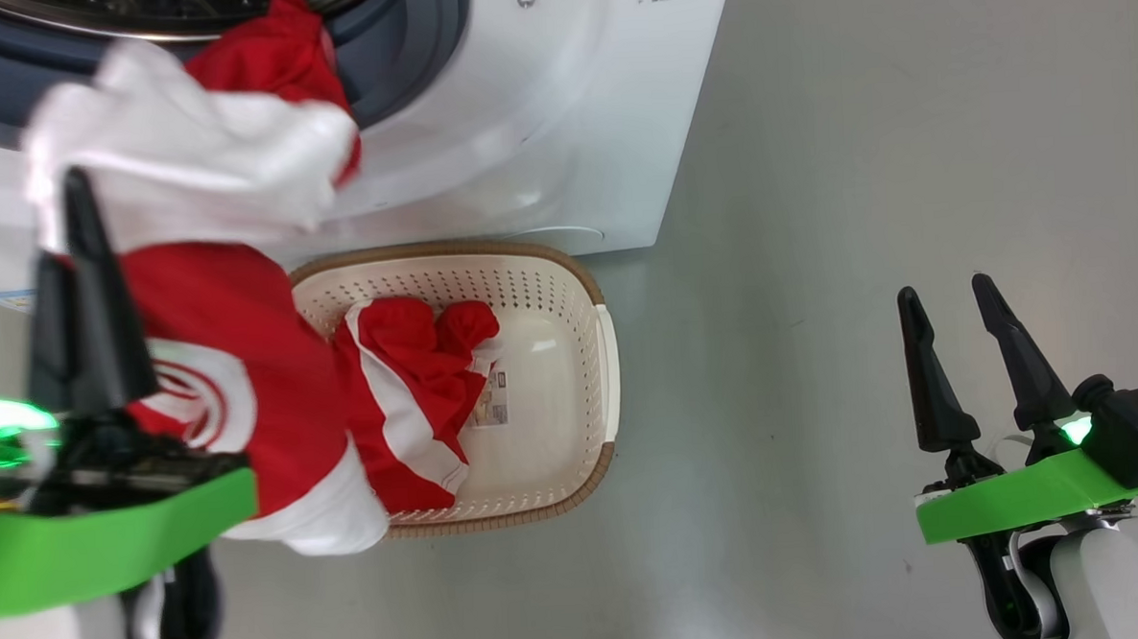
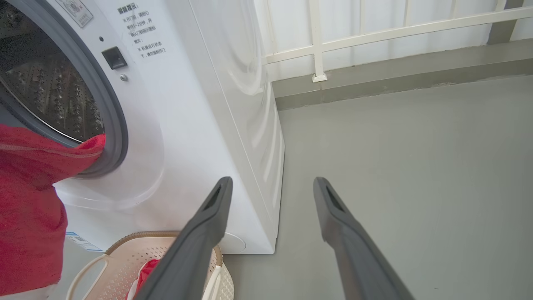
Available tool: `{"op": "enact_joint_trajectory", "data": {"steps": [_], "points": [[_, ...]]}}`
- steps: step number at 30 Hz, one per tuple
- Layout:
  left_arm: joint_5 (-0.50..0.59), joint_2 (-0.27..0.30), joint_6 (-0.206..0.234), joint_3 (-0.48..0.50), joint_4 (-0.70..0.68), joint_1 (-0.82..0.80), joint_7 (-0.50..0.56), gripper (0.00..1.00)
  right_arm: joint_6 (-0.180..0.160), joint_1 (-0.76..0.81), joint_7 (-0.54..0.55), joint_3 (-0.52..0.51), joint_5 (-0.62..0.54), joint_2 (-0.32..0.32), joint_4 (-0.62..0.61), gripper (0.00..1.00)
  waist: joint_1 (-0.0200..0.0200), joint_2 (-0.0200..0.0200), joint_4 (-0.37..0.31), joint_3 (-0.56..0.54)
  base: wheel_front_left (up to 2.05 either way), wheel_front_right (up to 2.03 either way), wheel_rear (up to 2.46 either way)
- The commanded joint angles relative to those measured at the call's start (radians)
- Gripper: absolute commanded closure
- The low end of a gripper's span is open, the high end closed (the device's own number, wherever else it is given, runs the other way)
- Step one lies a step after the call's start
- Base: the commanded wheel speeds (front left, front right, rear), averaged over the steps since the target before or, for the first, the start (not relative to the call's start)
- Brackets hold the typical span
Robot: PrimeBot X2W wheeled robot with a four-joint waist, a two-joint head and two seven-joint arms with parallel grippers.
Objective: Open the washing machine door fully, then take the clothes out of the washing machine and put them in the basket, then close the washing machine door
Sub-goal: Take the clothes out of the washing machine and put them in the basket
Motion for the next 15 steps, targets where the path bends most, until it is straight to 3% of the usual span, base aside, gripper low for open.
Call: {"op": "enact_joint_trajectory", "data": {"steps": [1,9,15], "points": [[-0.012,0.019,-0.006,0.017,-0.003,0.016,-0.004,1.0,0.007,0.011,-0.006,0.028,0.006,-0.007,-0.022,0.0,0.0,0.0,-0.002,0.007,0.0,0.0,0.0],[-0.036,0.019,-0.006,-0.071,0.231,-0.033,-0.004,1.0,0.007,-0.012,-0.006,0.031,0.008,-0.004,-0.024,0.0,0.0,0.0,-0.007,0.06,0.0,0.0,0.0],[-0.051,0.019,-0.006,-0.081,0.407,-0.098,-0.004,1.0,0.007,-0.033,-0.006,0.03,0.008,-0.001,-0.029,0.0,0.0,0.0,-0.015,0.102,0.0,0.0,0.0]]}}
